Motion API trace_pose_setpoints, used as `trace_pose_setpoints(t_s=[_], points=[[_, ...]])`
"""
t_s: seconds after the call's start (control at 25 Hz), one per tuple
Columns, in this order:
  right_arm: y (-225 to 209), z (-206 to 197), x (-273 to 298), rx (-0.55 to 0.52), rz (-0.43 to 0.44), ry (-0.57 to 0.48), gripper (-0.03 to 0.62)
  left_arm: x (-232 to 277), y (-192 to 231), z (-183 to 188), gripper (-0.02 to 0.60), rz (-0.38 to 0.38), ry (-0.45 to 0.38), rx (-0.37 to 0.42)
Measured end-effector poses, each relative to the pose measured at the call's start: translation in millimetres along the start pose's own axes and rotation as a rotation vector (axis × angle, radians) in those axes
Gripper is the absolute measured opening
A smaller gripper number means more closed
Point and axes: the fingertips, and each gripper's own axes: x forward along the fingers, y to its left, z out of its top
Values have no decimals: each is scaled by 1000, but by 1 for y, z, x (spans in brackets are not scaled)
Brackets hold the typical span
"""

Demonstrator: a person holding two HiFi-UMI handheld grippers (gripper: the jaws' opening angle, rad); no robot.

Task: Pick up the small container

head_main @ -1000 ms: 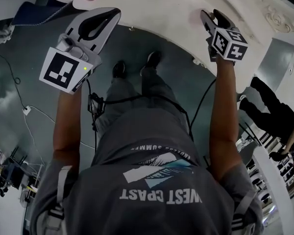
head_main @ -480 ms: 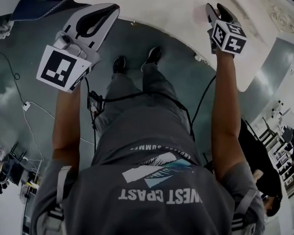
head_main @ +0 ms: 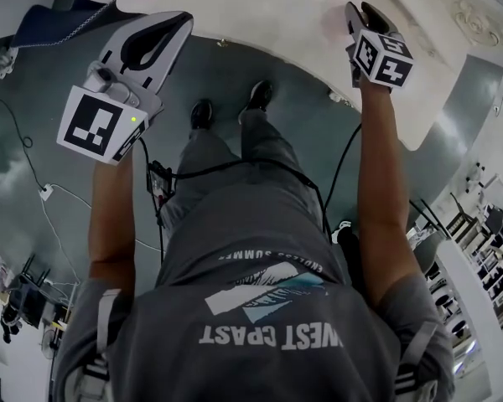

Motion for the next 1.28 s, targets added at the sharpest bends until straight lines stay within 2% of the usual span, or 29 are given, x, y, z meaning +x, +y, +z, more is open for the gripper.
trace_pose_setpoints(t_s=[0.32, 0.64, 0.92, 1.28], points=[[2, -3, -14, 23, -11, -6, 144, -2, -1, 11, 15, -12, -27, 25], [14, 13, -31, 17, -17, -37, 144, -12, 6, 18, 15, -23, -50, 43], [27, 36, -57, 3, -26, -79, 144, -24, 13, 26, 15, -27, -75, 59], [45, 85, -111, -25, -35, -169, 143, -45, 14, 44, 15, -33, -122, 88]])
